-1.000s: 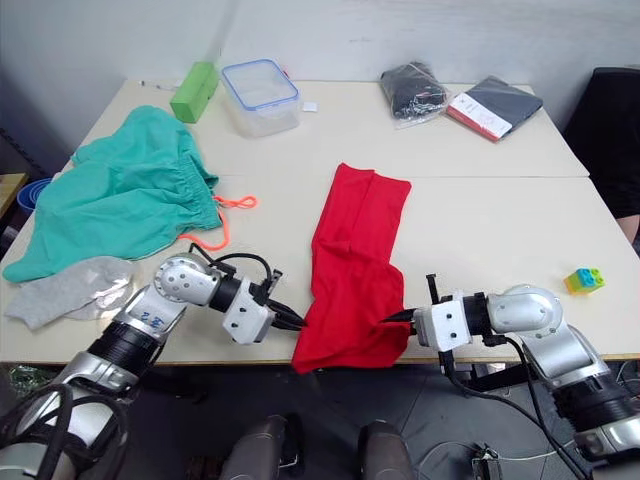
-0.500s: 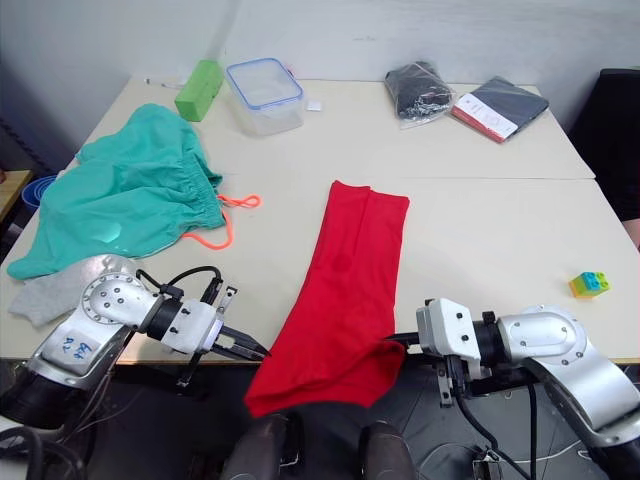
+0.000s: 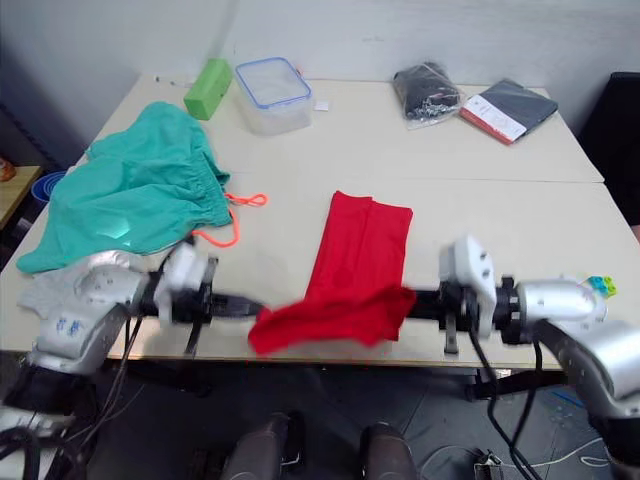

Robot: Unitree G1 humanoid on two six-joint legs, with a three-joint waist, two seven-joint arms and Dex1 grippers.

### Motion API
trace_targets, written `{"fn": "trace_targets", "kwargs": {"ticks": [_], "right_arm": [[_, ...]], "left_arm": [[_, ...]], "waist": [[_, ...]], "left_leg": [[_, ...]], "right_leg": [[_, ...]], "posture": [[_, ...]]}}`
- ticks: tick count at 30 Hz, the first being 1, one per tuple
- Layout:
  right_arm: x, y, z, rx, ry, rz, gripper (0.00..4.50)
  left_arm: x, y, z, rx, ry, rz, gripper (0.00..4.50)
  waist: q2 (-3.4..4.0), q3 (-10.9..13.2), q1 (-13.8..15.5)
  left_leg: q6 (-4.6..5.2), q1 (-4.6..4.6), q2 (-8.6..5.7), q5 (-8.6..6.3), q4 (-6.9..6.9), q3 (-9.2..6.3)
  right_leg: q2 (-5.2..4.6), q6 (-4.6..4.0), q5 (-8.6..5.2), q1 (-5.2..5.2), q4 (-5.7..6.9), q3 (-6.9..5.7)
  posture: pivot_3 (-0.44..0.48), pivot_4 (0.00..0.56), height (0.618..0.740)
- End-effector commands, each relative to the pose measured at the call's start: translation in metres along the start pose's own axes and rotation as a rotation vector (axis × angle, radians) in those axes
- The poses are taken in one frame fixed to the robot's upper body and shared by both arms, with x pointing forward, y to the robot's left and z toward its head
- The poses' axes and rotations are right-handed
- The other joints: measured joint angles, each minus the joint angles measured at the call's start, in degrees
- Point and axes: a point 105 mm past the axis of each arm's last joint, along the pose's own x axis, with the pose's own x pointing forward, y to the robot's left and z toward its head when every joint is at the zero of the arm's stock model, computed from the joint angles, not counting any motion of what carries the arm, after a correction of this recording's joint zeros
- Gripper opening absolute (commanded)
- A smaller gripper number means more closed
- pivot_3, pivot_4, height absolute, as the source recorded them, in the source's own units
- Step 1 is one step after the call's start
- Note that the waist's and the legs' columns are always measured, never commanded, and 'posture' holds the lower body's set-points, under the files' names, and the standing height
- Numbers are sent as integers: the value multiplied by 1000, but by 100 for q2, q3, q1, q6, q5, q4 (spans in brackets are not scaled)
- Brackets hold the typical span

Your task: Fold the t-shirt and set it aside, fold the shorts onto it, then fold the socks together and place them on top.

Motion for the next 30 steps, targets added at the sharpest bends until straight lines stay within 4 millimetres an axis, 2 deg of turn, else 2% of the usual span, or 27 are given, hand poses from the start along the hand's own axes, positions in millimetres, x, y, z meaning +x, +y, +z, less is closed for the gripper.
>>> {"fn": "trace_targets", "kwargs": {"ticks": [1,5,8,11,16,22,26,28,30], "right_arm": [[6,-44,20,73,-107,-139,0],[21,-96,27,117,-123,-302,0],[30,-132,21,174,-82,-438,0],[36,-153,14,235,-48,-509,0],[38,-172,-4,331,30,-613,0],[33,-177,-20,388,89,-668,0],[28,-177,-28,431,119,-683,0],[28,-176,-29,445,118,-681,533],[28,-177,-27,449,105,-679,1059]], "left_arm": [[11,53,36,-130,-144,203,22],[29,93,49,-220,-208,326,22],[45,110,49,-231,-196,379,22],[57,122,42,-250,-156,408,22],[71,133,26,-347,-103,455,22],[88,137,6,-466,-36,509,22],[90,137,-7,-525,-7,535,22],[88,140,-9,-558,-20,566,0],[86,142,-8,-592,-41,588,417]], "waist": [[1,2,-6],[0,1,-32],[-3,3,-66],[-5,5,-77],[-5,5,-92],[-5,5,-129],[-5,5,-177],[-5,5,-201],[-5,5,-209]], "left_leg": [[11,-10,0,6,6,0],[-15,-64,-16,41,23,20],[-12,-62,-30,45,22,53],[-6,-79,-33,48,23,62],[4,-86,-34,54,25,76],[8,-91,-36,57,26,83],[7,-91,-36,57,21,86],[5,-91,-34,58,17,93],[2,-92,-33,60,17,94]], "right_leg": [[3,0,0,-7,6,-4],[16,8,5,-74,53,-10],[21,23,8,-107,117,-15],[21,25,8,-123,117,-13],[18,28,9,-136,119,0],[14,31,11,-146,125,9],[15,31,11,-155,132,11],[16,31,11,-165,137,18],[16,31,11,-173,141,19]], "posture": [[0,150,740],[0,150,740],[0,150,740],[0,150,740],[0,150,740],[0,150,740],[0,150,740],[0,150,740],[0,150,740]]}}
